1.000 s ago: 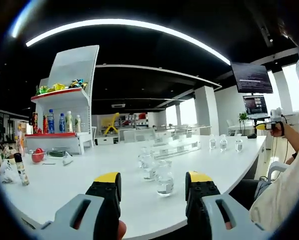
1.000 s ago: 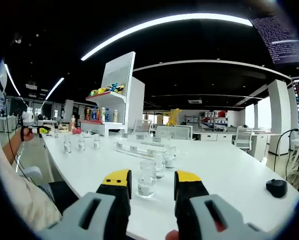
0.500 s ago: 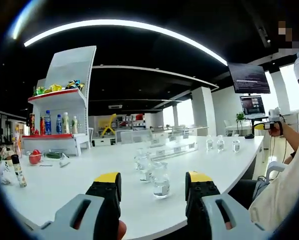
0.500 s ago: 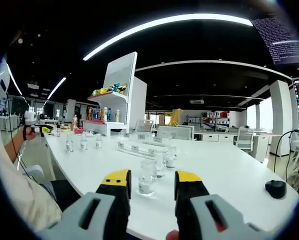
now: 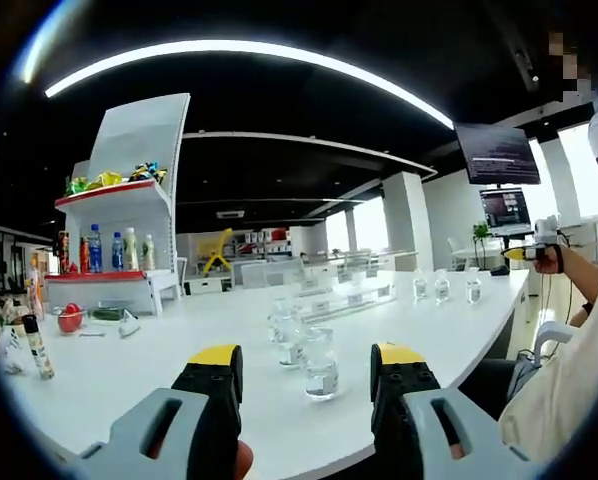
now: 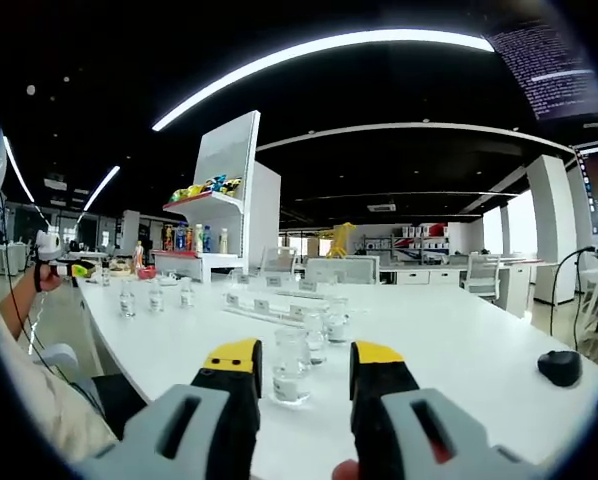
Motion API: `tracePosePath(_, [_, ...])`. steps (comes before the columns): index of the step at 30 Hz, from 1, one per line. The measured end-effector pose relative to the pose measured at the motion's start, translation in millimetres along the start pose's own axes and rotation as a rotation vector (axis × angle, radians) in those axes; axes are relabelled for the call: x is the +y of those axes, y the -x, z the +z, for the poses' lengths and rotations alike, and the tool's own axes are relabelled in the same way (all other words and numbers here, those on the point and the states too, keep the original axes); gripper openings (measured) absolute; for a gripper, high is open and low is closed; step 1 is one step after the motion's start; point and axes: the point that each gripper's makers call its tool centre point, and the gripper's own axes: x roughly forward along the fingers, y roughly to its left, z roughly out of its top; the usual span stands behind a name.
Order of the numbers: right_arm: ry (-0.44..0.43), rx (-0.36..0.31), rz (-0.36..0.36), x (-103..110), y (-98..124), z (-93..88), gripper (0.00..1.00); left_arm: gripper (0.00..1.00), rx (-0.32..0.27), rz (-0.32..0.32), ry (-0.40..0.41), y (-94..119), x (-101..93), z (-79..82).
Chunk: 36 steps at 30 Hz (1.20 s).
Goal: Identify the label on the chemical reagent bottle, grasp the chemical reagent bottle, and place it in the designated position on the reagent rack
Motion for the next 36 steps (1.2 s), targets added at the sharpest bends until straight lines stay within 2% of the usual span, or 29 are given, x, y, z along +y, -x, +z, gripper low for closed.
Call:
tracePosePath(4, [0.013,0.009,0.013,10.2,-5.1,-1.8,0.37,0.51,0.027,0.005,-0.015,-1.5,-0.9,-5.1])
tracePosePath(8, [-0.002,0.007,0.022,16.5,-8.7,-3.0,0.38,0.51,0.016,0.002,-0.009,-1.5,-2.3,-2.8])
tracePosePath(14, [-0.024,0.014,0.009,15.0,-14.3,-6.6,0.39,0.51,0.011,-0.003,-0.013,-1.9,-3.7,-0.7])
tracePosePath(19, [-0.007,0.017,-0.002,9.9,-26.6,-5.1,0.39,0.51,0.012,-0.011,-0.011,-1.8,-3.9,-0.7])
tracePosePath(26, [0.005,0.021,0.036,11.8,-46.6,2.7,0.39,0.51,0.012,-0.008,-0.005,-2.4,-2.4,-1.2])
tracePosePath(31, [-0.009,0.045,0.075,15.2,-60.4,-1.9,0.39,0.51,0.019,-0.012,-0.008,-4.8,-4.1,-2.0])
tracePosePath(36, [-0.060,0.054,0.068,10.1,-69.5,-11.9,0.41,0.51,0.014,-0.016,-0.007,-5.2,-5.3,-0.7])
